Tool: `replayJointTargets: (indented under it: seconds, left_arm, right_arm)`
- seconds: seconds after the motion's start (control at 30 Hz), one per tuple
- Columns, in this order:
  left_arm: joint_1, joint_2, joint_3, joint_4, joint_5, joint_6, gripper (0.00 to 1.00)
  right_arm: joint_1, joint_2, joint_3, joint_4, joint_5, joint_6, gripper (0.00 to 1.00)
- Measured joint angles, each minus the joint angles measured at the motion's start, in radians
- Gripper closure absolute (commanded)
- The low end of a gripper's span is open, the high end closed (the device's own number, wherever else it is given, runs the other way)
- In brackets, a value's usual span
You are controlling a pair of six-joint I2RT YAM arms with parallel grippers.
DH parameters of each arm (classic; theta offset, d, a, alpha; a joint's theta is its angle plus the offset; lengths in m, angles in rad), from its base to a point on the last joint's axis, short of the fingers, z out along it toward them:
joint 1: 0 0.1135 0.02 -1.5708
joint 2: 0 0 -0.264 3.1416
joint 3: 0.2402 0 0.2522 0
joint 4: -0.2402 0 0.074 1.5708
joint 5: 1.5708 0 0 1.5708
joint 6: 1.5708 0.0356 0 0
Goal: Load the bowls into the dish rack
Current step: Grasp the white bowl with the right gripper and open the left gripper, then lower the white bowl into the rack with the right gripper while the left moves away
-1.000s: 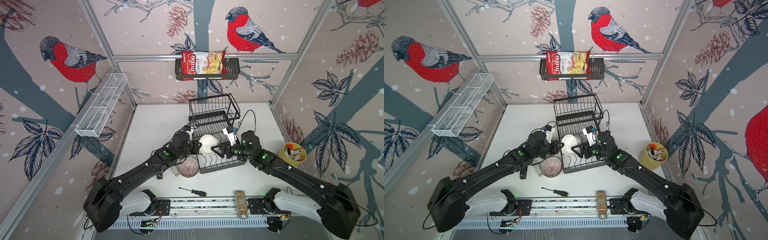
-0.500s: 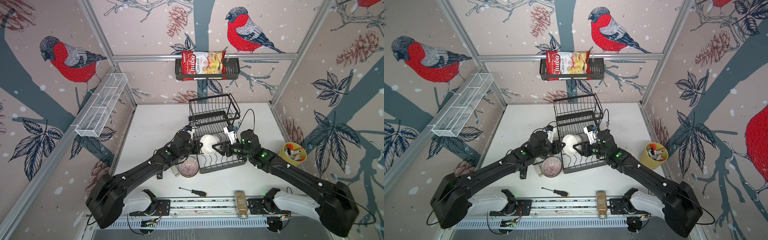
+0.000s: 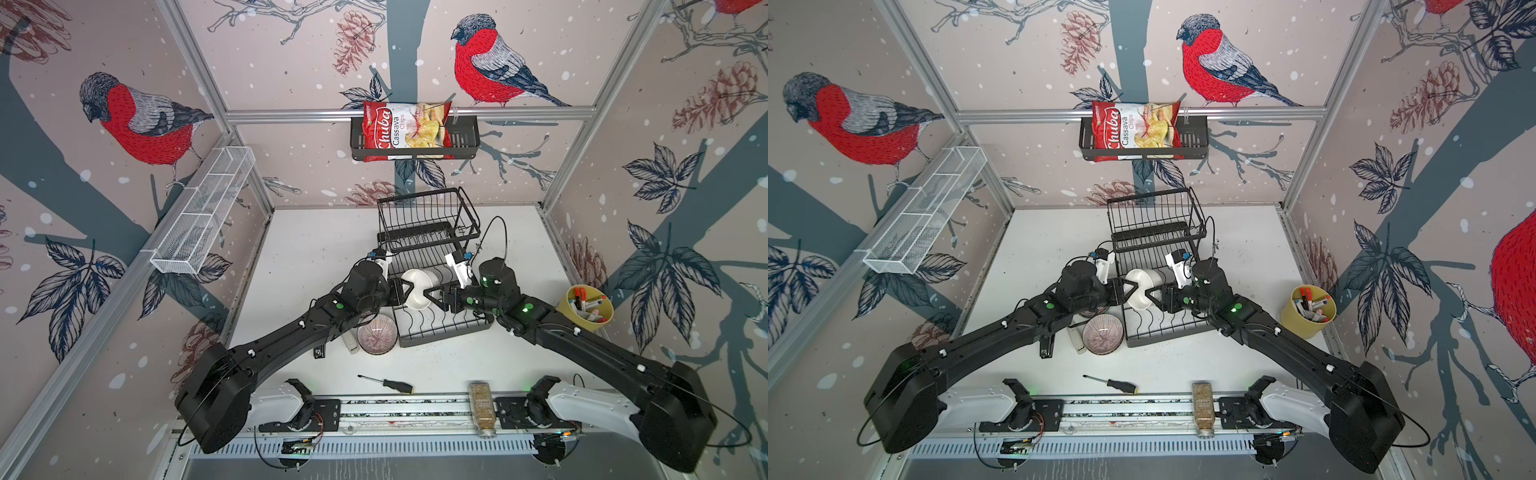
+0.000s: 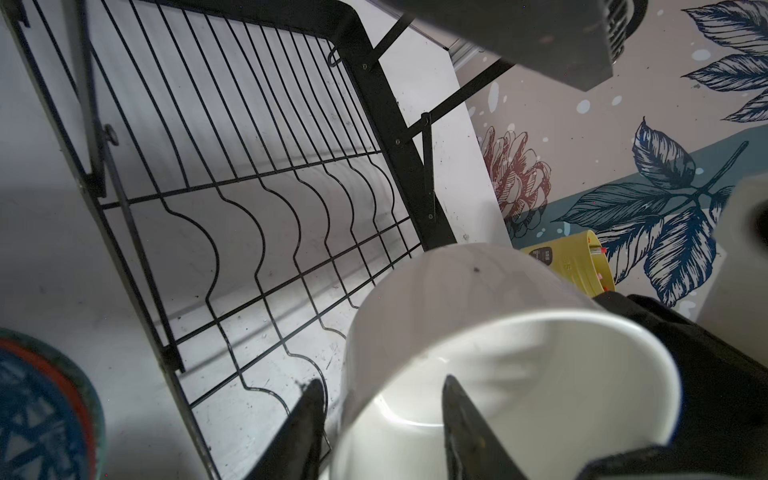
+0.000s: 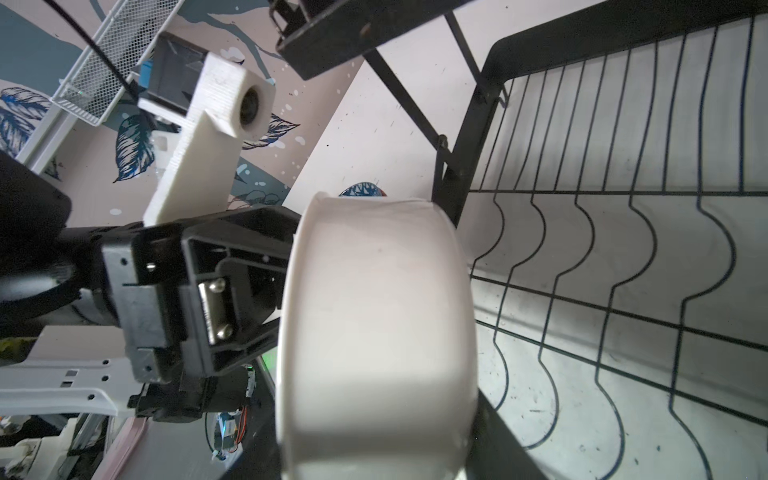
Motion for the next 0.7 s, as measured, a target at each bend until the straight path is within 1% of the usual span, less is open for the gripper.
replayJointTargets:
  seconds: [0.13, 0.27, 0.4, 0.57, 0.7]
  left_arm:
    - [0.0, -0.005, 0.0, -0.003, -0.005, 0.0, 0.18]
    - [0.0, -0.034, -0.004, -0.009, -0.027, 0.001, 0.04]
    - [0.0, -0.084, -0.029, -0.014, -0.053, 0.008, 0.03]
    - [0.0, -0.168, -0.074, -0.035, -0.104, 0.011, 0.03]
    - [0.0, -0.24, -0.112, -0.062, -0.143, 0.01, 0.03]
  right_arm:
    - [0.001, 0.016, 0.009, -0.029, 0.067, -0.023, 0.6]
    - [0.01, 0.038, 0.023, -0.053, 0.171, -0.05, 0.59]
    - [0.029, 0.072, 0.048, -0.086, 0.283, -0.084, 0.57]
    - [0.086, 0.116, 0.089, -0.107, 0.451, -0.151, 0.53]
    - [0.122, 0.161, 0.112, -0.104, 0.591, -0.206, 0.53]
